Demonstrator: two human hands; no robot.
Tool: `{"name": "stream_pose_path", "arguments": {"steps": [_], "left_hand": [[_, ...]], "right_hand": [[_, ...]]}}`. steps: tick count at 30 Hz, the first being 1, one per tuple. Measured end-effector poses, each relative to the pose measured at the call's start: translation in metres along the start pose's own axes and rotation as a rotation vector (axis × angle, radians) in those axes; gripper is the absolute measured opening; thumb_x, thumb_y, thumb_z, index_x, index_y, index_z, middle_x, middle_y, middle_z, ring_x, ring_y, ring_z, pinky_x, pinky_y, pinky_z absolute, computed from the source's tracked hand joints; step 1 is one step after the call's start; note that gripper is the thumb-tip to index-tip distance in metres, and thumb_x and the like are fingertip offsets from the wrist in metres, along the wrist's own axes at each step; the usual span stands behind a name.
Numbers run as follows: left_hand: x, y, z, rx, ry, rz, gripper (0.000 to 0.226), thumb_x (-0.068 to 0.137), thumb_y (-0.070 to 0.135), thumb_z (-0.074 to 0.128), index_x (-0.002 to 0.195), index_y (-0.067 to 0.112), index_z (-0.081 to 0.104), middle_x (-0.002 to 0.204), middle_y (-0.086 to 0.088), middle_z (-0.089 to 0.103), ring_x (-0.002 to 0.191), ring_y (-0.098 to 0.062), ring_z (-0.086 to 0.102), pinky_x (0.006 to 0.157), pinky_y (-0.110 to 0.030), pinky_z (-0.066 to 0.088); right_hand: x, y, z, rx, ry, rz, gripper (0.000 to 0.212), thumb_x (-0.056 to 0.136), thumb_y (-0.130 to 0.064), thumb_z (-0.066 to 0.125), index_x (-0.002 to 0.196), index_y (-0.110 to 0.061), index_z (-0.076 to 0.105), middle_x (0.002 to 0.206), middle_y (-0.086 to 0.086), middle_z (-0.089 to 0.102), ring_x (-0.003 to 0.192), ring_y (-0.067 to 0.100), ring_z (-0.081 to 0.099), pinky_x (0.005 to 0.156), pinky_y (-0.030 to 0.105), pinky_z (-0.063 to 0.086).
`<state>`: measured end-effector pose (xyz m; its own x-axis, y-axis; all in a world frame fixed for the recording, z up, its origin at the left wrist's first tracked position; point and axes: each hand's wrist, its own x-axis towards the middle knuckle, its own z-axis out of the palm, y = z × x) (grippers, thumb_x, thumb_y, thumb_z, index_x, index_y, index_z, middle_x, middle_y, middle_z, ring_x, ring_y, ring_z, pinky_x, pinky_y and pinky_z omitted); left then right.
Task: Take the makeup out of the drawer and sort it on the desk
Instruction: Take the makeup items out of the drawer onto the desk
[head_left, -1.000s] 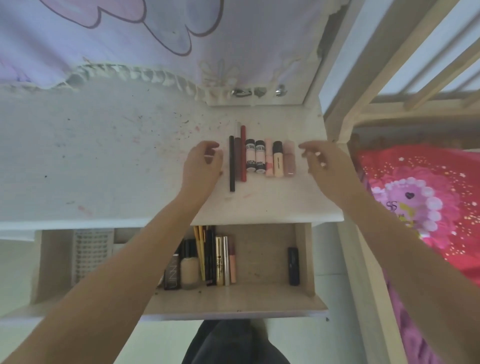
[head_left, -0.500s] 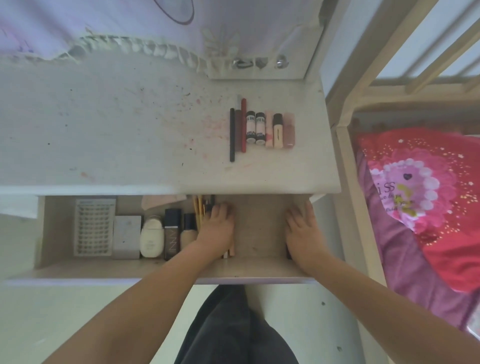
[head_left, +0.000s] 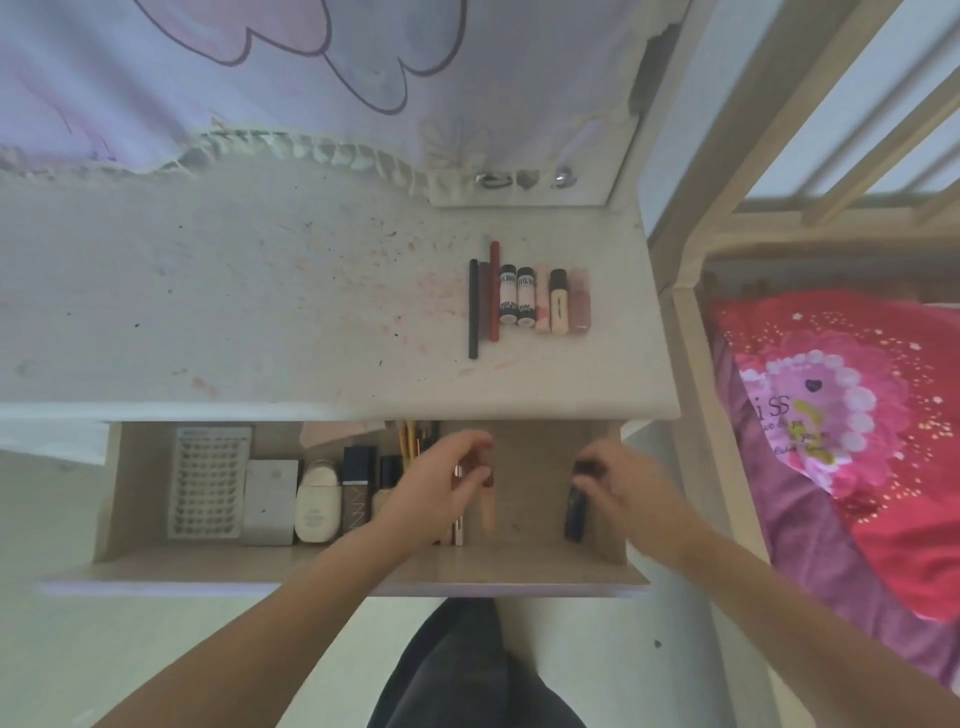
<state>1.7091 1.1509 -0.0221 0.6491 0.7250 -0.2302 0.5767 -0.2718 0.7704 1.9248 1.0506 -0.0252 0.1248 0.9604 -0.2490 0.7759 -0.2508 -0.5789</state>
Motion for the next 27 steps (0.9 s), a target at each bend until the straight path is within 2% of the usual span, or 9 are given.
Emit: {"name": "stream_pose_path", "arguments": {"steps": [2, 4, 8, 10, 13, 19, 23, 25, 27], "left_hand": [[0.011, 0.022, -0.031, -0.095, 0.077, 0.035, 0.030, 0.090, 0.010, 0.057, 0.114, 0.028, 0.051, 0.091, 0.019, 0.057, 0.085, 0.007, 0.058, 0.077, -0.009, 0.048], [0.035, 0.034, -0.065, -0.131, 0.201, 0.043, 0.029, 0.090, 0.010, 0.056, 0.113, 0.027, 0.051, 0.090, 0.013, 0.060, 0.082, -0.001, 0.061, 0.073, -0.016, 0.053], [0.107, 0.032, -0.110, -0.155, 0.388, -0.155, 0.021, 0.096, 0.024, 0.050, 0.116, 0.025, 0.055, 0.088, 0.001, 0.063, 0.077, -0.011, 0.061, 0.060, -0.019, 0.047], [0.136, 0.025, -0.112, -0.118, 0.361, -0.244, 0.024, 0.096, 0.027, 0.048, 0.118, 0.023, 0.056, 0.086, -0.001, 0.063, 0.068, -0.010, 0.058, 0.055, -0.021, 0.044], [0.166, 0.018, -0.101, -0.054, 0.291, -0.276, 0.025, 0.094, 0.027, 0.048, 0.116, 0.019, 0.058, 0.090, -0.005, 0.067, 0.064, -0.012, 0.057, 0.056, -0.022, 0.045], [0.184, 0.014, -0.080, -0.033, 0.283, -0.245, 0.023, 0.093, 0.030, 0.053, 0.110, 0.018, 0.060, 0.094, -0.006, 0.064, 0.085, -0.023, 0.062, 0.072, -0.026, 0.045], [0.166, 0.021, -0.085, -0.055, 0.283, -0.255, 0.035, 0.095, 0.036, 0.050, 0.126, 0.019, 0.049, 0.091, 0.003, 0.058, 0.075, -0.017, 0.061, 0.066, -0.027, 0.050], [0.142, 0.023, -0.087, -0.050, 0.311, -0.229, 0.029, 0.096, 0.030, 0.050, 0.123, 0.021, 0.048, 0.093, 0.004, 0.057, 0.077, -0.016, 0.061, 0.070, -0.029, 0.055], [0.102, 0.018, -0.080, -0.076, 0.358, -0.127, 0.014, 0.096, 0.019, 0.048, 0.106, 0.026, 0.052, 0.088, 0.007, 0.057, 0.077, -0.012, 0.059, 0.073, -0.028, 0.054]], "right_hand": [[0.019, -0.013, -0.040, 0.193, 0.156, 0.042, 0.007, 0.092, -0.016, 0.057, 0.098, -0.018, 0.058, 0.088, -0.010, 0.060, 0.078, 0.006, 0.056, 0.073, 0.008, 0.040], [0.047, -0.019, -0.078, 0.261, 0.293, 0.069, 0.008, 0.093, -0.013, 0.055, 0.097, -0.020, 0.056, 0.084, -0.013, 0.058, 0.072, 0.005, 0.055, 0.066, 0.005, 0.040], [0.119, -0.001, -0.124, 0.291, 0.320, 0.164, 0.013, 0.096, -0.016, 0.049, 0.104, -0.011, 0.058, 0.089, 0.006, 0.060, 0.065, 0.012, 0.055, 0.054, 0.003, 0.038], [0.150, 0.012, -0.126, 0.221, 0.261, 0.189, 0.017, 0.097, -0.019, 0.048, 0.105, -0.009, 0.059, 0.092, 0.010, 0.061, 0.066, 0.015, 0.055, 0.061, 0.011, 0.043], [0.180, 0.023, -0.117, 0.127, 0.227, 0.197, 0.021, 0.096, -0.022, 0.048, 0.106, -0.009, 0.062, 0.101, 0.006, 0.062, 0.089, 0.023, 0.057, 0.084, 0.031, 0.045], [0.184, 0.023, -0.103, 0.148, 0.275, 0.150, 0.020, 0.095, -0.019, 0.049, 0.108, -0.015, 0.063, 0.112, 0.005, 0.059, 0.093, 0.018, 0.054, 0.084, 0.024, 0.036], [0.169, 0.014, -0.104, 0.112, 0.336, 0.173, 0.024, 0.096, -0.022, 0.048, 0.115, -0.016, 0.059, 0.118, 0.005, 0.059, 0.081, 0.014, 0.052, 0.081, 0.023, 0.035], [0.146, -0.003, -0.103, 0.108, 0.453, 0.137, 0.021, 0.096, -0.020, 0.048, 0.112, -0.018, 0.060, 0.112, 0.001, 0.059, 0.074, 0.008, 0.051, 0.078, 0.019, 0.038], [0.110, -0.030, -0.088, 0.179, 0.461, 0.024, 0.017, 0.095, -0.015, 0.047, 0.104, -0.021, 0.060, 0.094, -0.007, 0.060, 0.070, -0.002, 0.052, 0.069, 0.006, 0.038]]}}
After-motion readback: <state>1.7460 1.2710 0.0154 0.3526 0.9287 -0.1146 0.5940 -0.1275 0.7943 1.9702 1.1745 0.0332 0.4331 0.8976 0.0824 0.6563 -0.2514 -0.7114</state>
